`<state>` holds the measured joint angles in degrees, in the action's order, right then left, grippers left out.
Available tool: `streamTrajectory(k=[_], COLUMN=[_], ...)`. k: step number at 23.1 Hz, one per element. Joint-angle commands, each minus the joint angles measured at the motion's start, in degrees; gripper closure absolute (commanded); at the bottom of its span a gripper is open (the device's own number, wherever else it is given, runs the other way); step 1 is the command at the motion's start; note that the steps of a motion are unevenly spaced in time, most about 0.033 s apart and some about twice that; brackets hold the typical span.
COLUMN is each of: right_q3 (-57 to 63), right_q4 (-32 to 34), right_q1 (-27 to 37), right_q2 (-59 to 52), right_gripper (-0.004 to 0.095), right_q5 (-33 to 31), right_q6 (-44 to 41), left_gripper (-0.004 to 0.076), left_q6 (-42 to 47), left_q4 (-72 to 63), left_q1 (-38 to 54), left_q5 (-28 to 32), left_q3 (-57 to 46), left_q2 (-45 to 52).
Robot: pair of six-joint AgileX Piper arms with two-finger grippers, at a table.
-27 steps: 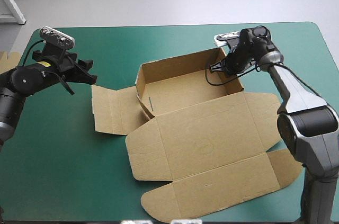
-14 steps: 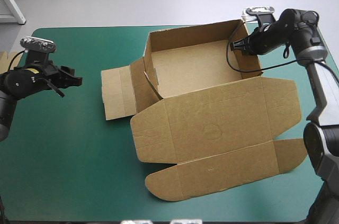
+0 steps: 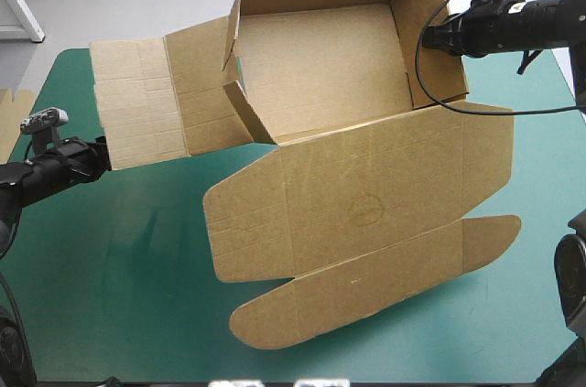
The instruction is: Fold the box
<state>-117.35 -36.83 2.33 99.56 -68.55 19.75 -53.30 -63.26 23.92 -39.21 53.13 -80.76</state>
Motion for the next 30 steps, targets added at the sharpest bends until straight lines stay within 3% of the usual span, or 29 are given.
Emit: streamTrajectory(k=[1, 4, 9, 20, 30], right_q3=[-2.0, -2.0, -2.0, -2.0, -2.0], right_q4=[-6.2, -2.9, -1.2, 5.3, 7.4], right_q1=[0.1, -1.4, -2.9, -3.0, -3.0], right_q2=[-3.1, -3.1, -2.9, -1.2, 0.6], right_gripper=[0.0924, 0.0923, 0.0923, 0.0923, 0.0923], right_q5=[1.4, 1.4, 2.7, 3.8, 4.9], right_q6=[0.6, 0.5, -0.2, -2.4, -3.1], left_gripper=[0.0358, 0.0358, 0.0358, 0.0358, 0.0358], left_q6=[-7.2, -12.4, -13.5, -9.7, -3.0], left_q4=[-15.0, -26.6, -35.9, -39.3, -39.4], left_q1=[0.0, -0.3, -4.5, -12.7, -18.9], left_q5=[-7.2, -19.5, -29.5, -35.5, -35.4], left_q3=[1.4, 1.4, 2.6, 10.1, 20.1], left_q2=[-1.9, -5.3, -5.7, -5.8, -5.8])
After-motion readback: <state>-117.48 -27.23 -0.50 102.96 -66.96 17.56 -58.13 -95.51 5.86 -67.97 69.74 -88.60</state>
